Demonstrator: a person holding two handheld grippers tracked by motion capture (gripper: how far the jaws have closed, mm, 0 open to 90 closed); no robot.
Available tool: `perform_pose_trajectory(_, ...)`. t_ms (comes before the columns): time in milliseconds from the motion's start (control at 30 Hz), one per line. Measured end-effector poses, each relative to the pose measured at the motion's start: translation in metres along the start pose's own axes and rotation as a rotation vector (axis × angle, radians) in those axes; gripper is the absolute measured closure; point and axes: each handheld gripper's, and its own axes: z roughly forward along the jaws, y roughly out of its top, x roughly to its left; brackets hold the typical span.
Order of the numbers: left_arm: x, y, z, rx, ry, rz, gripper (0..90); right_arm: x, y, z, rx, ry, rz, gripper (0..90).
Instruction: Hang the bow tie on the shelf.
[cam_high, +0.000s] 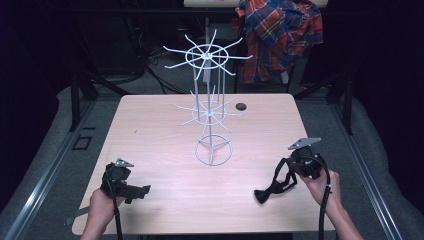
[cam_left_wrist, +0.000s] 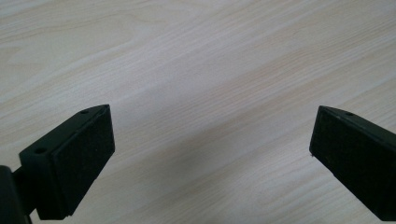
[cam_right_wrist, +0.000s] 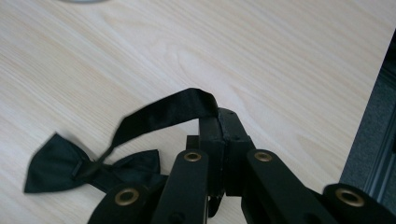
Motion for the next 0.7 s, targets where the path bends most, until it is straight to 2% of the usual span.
perform_pose_trajectory(467,-0.001,0.000,0.001,0.005,-0.008,-0.002,0.0,0.014,0.018,-0.021,-0.088,0.011,-0.032,89.9)
perform_pose_trajectory(700,-0.002,0.000,0.001,0.000,-0.012,-0.001,0.0,0.018,0.029,-0.025,-0.116,0.011,-0.040,89.9)
